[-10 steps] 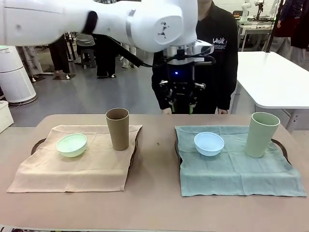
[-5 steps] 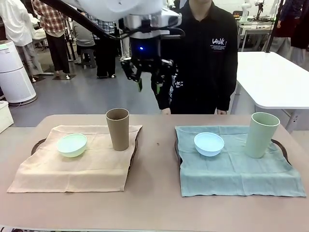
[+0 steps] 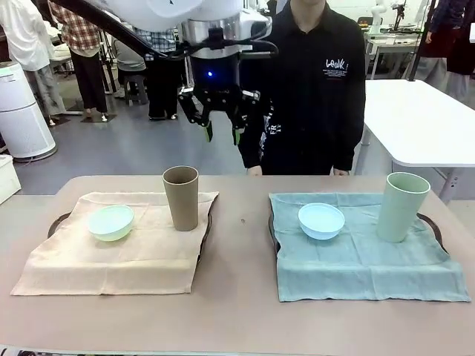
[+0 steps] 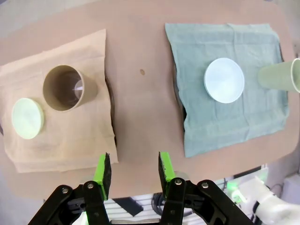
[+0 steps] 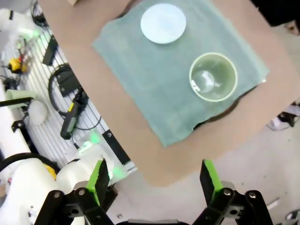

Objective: Set up a tray with a mat and arrange the tableware.
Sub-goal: Place the Picnic Bowl and Reusable plastic cup back onto the Handle tray in front of the human's position.

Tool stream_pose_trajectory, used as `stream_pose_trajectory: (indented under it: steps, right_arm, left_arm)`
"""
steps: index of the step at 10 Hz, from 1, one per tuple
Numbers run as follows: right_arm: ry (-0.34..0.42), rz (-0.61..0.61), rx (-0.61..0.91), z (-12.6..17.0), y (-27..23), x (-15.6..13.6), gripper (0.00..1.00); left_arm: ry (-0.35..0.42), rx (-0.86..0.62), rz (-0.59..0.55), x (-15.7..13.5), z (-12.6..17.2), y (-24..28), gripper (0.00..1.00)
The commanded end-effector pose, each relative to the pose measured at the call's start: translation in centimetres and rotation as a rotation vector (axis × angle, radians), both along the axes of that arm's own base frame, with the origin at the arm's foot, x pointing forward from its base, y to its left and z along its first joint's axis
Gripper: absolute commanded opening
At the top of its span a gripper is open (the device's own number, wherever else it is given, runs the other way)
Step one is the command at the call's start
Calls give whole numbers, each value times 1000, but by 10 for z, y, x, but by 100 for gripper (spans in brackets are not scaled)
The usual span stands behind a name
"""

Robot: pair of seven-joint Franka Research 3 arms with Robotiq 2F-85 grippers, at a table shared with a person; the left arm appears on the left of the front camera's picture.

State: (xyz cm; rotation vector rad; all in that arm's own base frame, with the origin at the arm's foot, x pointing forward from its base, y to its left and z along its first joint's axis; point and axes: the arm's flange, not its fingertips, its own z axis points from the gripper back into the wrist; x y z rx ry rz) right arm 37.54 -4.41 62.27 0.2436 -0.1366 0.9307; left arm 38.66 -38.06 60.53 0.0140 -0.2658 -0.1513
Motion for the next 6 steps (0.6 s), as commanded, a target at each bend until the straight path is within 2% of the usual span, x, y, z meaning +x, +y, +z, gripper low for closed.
stream_pose_trajectory:
  steps: [1, 6]
  right_arm:
    - [17, -39, 0, 4, -1, 6, 100]
    - [17, -39, 0, 4, -1, 6, 100]
  left_arm:
    - [-6, -2, -14, 4, 7, 0, 54]
    - [-6, -2, -14, 4, 7, 0, 54]
